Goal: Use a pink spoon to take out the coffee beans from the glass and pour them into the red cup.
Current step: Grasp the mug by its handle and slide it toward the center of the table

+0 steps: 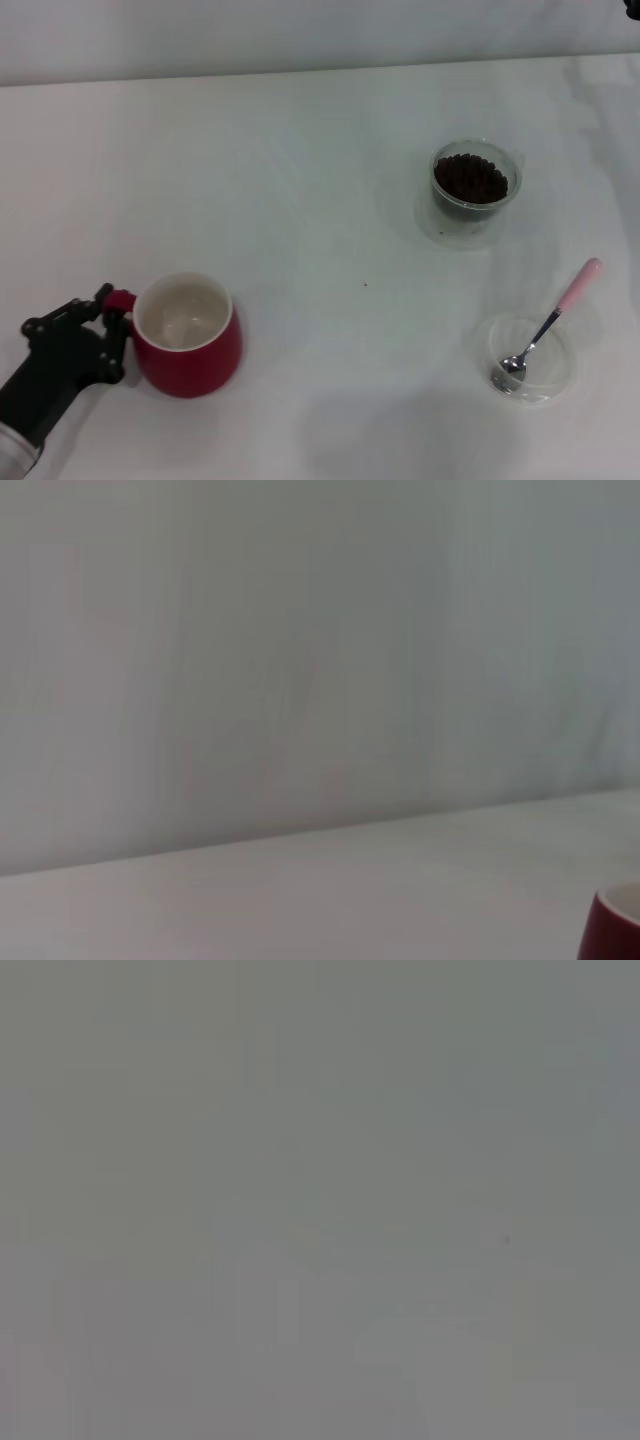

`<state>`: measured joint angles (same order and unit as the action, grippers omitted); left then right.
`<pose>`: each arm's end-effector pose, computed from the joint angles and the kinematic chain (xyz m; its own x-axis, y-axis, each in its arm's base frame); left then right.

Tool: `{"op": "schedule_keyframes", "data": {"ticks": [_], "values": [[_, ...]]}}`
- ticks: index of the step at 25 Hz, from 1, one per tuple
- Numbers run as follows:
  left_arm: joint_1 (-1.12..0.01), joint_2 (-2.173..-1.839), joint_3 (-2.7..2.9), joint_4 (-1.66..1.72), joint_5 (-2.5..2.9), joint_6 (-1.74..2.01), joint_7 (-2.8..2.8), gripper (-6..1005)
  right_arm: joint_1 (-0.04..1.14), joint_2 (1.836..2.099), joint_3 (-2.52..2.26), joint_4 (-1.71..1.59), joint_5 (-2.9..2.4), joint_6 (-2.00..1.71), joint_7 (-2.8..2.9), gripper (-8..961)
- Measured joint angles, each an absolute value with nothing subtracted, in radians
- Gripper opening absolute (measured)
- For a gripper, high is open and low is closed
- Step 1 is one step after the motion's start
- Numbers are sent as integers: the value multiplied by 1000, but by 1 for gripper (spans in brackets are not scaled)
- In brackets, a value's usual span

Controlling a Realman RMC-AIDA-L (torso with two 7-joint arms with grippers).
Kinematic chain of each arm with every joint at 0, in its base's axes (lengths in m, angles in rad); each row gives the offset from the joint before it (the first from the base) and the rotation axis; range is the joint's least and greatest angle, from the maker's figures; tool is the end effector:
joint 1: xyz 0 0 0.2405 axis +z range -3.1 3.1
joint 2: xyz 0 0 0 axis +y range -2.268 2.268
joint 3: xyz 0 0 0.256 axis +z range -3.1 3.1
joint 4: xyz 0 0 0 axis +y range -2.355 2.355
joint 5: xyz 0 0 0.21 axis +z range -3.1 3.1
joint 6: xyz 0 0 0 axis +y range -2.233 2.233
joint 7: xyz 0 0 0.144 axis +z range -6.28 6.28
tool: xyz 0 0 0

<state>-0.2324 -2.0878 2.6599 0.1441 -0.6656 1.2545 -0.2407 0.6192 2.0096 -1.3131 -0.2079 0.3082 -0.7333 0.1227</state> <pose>-0.3421 0.2261 -0.0792 0.7537 0.1417 0.6417 0.6128 -0.5044 -0.6083 0.3440 0.4204 0.0694 0.6594 -0.0339 -0.7510 -0.7325 0.1957 -0.6520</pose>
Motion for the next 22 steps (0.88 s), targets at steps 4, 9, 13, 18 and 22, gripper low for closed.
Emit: {"op": "schedule_keyframes", "data": {"ticks": [4,9,13,18,22], "values": [[-260,-2088,2660,181,-651,1193,-188,126,623,2010,-1313,-209,308,-733,123,849],[-282,-2088,2660,200,-643,1175,-175,115,626,2010,-1313,-209,308,-744,123,849],[-294,-2088,2660,207,-640,1174,-172,114,630,2010,-1313,-209,309,-750,123,848],[-313,-2088,2661,216,-632,1159,-171,114,631,2009,-1313,-209,310,-756,123,848],[-325,-2090,2662,224,-628,1143,-171,114,632,2008,-1313,-209,310,-757,123,847]]}}
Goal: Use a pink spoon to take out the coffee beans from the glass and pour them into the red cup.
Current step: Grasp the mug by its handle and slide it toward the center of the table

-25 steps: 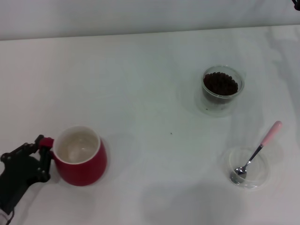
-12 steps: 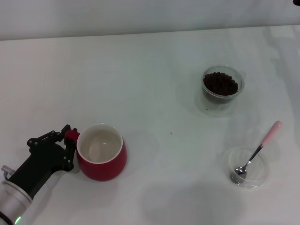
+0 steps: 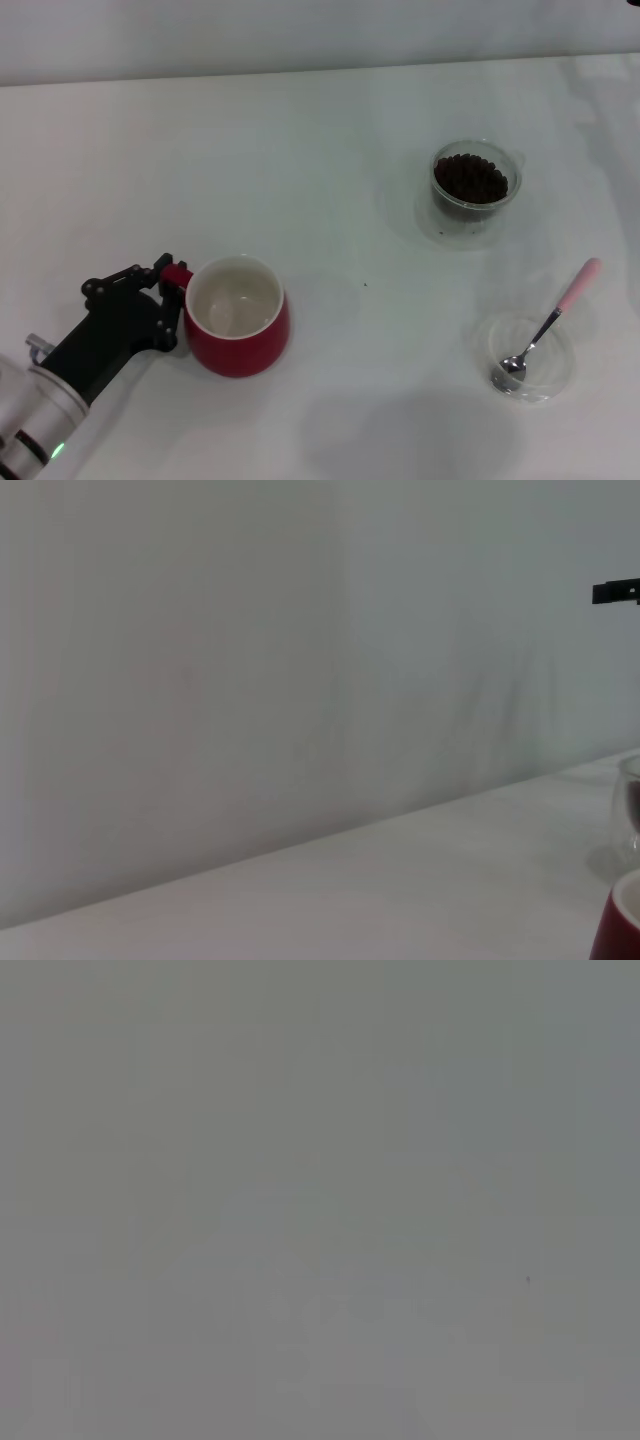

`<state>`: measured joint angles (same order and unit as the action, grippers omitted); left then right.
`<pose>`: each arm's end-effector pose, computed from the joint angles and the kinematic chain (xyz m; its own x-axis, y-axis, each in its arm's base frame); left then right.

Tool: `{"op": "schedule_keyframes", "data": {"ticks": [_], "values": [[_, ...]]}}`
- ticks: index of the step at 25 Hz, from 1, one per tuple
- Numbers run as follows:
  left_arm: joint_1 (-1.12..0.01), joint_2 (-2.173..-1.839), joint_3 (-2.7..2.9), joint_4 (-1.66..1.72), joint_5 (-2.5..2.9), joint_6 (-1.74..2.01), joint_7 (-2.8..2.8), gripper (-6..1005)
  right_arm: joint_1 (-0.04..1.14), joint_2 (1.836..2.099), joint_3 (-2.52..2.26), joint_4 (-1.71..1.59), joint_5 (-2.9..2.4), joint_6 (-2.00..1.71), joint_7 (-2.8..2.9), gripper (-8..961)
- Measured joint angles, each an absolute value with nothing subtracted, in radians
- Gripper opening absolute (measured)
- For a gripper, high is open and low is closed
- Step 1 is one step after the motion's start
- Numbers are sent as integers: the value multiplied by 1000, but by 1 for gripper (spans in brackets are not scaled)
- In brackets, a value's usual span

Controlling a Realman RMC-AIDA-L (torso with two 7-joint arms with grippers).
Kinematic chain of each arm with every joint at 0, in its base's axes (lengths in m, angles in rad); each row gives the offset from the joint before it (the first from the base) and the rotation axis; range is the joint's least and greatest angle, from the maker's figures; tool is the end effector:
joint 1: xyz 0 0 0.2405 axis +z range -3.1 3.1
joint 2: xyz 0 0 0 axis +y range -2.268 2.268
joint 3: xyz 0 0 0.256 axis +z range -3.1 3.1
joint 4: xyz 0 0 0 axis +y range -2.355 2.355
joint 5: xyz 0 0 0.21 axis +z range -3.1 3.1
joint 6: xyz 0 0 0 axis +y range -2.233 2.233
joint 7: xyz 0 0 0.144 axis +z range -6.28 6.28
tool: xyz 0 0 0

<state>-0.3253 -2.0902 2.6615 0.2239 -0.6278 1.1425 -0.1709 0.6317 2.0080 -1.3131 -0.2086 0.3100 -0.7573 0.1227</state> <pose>-0.3103 0.2563 -0.1003 0.8013 0.0965 0.5905 0.5210 -0.5979 -0.6092 0.3363 0.4251 0.0728 0.6633 -0.0005 -0.7483 -0.7353 0.1852 -0.6519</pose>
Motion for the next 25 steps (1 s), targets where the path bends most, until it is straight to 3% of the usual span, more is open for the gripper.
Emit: {"op": "schedule_keyframes", "data": {"ticks": [25], "values": [[-364,-2094,2691,286,-620,1020,-170,113,625,2006,-1301,-207,310,-769,123,844]]}}
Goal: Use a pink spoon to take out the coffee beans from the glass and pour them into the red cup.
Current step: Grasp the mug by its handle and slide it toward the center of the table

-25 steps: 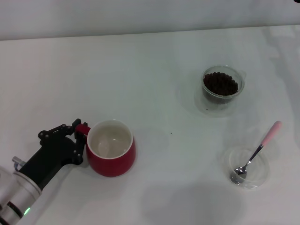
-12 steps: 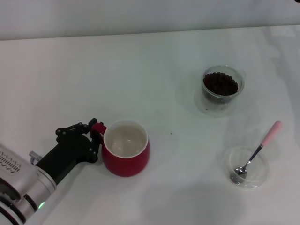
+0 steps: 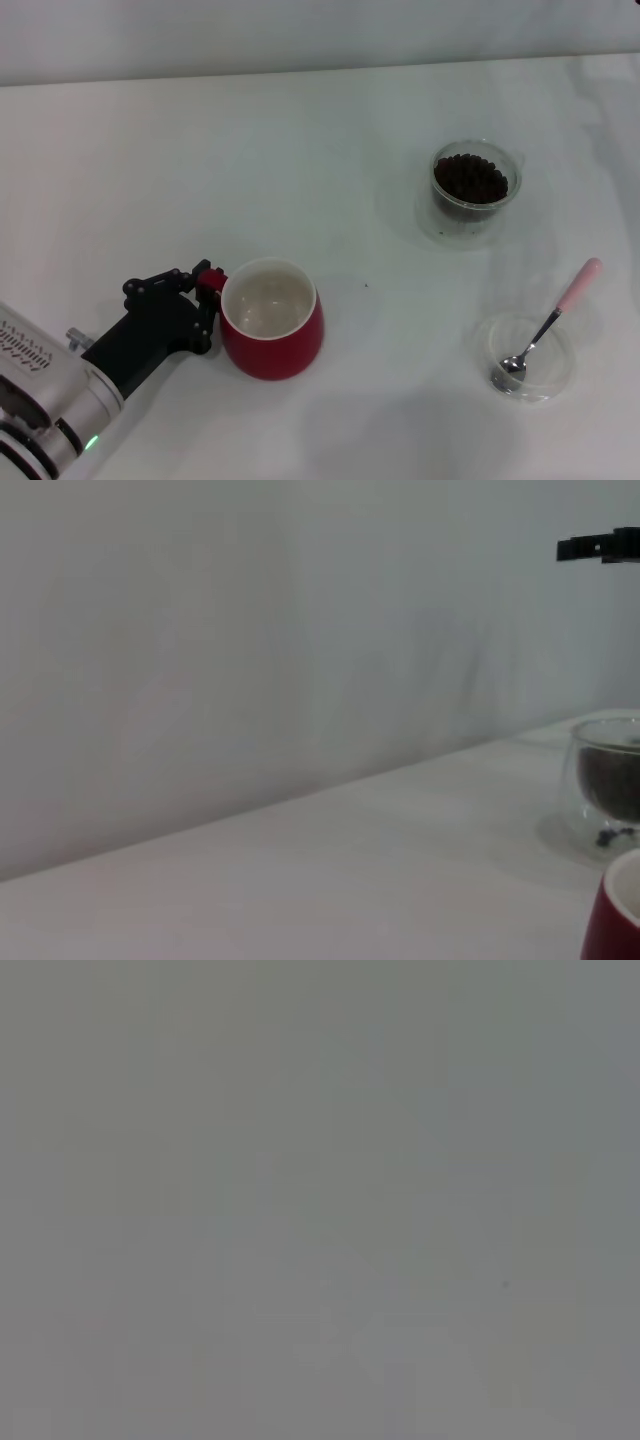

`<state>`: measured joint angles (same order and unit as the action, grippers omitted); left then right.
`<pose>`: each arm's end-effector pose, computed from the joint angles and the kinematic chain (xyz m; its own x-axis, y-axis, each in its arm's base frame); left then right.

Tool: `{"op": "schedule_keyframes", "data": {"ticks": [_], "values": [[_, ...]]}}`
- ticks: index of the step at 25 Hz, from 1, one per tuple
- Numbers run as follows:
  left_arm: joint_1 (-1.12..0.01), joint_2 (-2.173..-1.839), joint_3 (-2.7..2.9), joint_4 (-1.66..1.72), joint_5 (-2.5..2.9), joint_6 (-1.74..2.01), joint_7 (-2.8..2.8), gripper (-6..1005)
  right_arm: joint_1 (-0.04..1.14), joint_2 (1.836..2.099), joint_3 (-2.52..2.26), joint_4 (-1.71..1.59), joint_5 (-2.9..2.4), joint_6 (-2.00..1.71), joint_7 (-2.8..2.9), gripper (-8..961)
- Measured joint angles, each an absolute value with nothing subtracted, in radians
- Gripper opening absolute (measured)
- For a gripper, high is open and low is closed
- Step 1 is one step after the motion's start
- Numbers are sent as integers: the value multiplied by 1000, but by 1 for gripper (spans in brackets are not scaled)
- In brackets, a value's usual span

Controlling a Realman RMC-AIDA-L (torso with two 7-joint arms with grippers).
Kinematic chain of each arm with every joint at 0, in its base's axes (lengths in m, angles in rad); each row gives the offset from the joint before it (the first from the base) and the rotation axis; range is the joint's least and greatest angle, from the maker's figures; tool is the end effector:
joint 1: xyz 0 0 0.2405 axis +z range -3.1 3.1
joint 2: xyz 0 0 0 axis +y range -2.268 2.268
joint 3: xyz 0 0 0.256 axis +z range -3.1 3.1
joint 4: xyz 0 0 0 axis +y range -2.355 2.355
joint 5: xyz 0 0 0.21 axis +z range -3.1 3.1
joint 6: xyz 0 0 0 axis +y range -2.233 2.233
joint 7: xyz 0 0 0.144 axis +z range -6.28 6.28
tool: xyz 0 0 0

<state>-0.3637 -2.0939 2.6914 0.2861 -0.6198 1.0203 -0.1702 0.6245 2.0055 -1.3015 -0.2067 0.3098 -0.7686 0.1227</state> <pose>-0.2963 0.2636 -0.1207 0.8179 0.1431 0.5572 0.5037 -0.6460 -0.5735 0.3400 0.4224 0.0764 0.6620 0.0081 -0.7495 -0.7355 0.1997 -0.6475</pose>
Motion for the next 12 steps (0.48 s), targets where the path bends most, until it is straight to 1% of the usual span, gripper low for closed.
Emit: {"op": "schedule_keyframes", "data": {"ticks": [8,12], "values": [[-354,-2093,2698,291,-628,1021,-170,111,624,2007,-1299,-208,310,-775,123,843],[-341,-2092,2698,291,-624,1031,-164,282,624,2007,-1299,-208,310,-775,123,842]]}}
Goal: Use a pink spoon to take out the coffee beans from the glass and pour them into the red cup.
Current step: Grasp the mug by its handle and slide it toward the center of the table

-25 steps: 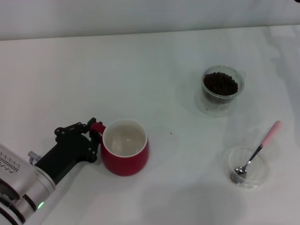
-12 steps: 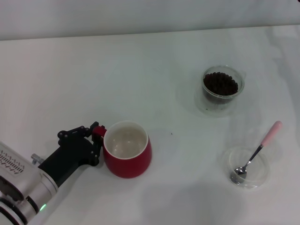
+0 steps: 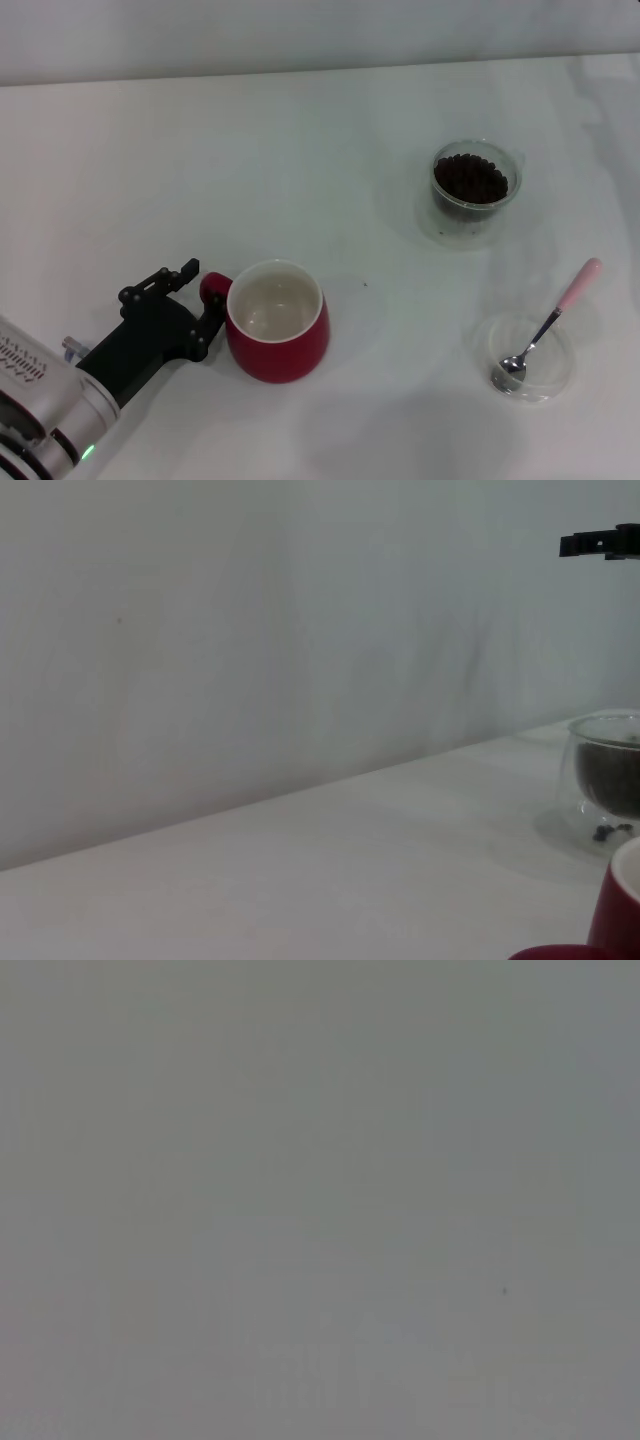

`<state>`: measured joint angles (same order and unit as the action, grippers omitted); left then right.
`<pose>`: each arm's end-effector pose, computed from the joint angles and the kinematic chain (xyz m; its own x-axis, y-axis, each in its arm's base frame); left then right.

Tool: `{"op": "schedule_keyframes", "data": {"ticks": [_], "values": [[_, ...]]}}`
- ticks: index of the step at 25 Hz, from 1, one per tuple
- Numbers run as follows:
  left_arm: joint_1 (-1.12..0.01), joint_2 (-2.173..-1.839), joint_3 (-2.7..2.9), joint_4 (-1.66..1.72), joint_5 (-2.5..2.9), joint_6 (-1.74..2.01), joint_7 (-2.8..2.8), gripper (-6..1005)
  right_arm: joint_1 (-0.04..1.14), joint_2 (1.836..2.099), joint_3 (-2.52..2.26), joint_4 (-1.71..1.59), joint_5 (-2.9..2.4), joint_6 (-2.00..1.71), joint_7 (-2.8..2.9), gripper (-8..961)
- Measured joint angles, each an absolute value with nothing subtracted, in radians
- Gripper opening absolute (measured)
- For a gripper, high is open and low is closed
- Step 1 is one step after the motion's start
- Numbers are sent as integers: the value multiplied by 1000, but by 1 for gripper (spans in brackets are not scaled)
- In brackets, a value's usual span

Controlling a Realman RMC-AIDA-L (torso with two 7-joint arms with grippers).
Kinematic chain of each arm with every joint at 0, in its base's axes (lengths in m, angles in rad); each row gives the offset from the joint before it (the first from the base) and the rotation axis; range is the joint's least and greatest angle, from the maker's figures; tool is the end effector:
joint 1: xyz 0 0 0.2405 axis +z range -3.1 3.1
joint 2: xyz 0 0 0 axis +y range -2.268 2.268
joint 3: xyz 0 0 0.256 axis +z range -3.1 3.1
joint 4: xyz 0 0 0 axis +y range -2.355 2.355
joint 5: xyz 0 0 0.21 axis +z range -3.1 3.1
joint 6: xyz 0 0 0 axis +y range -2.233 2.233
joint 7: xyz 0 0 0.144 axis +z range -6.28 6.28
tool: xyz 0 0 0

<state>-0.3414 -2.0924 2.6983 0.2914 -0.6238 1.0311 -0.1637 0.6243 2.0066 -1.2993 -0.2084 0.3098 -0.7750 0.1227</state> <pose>-0.2997 0.2565 -0.1205 0.8138 0.1488 0.5617 0.5122 -0.6402 -0.5725 0.3390 0.4224 0.0770 0.6613 0.0159 -0.7499 -0.7370 0.1998 -0.6457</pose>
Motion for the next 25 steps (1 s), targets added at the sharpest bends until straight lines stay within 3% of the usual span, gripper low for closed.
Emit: {"op": "schedule_keyframes", "data": {"ticks": [15,25], "values": [[-296,-2090,2698,318,-621,1049,-97,817,624,2008,-1299,-209,310,-775,123,840],[-208,-2089,2698,335,-621,1098,-35,815,624,2008,-1300,-209,308,-775,123,839]]}}
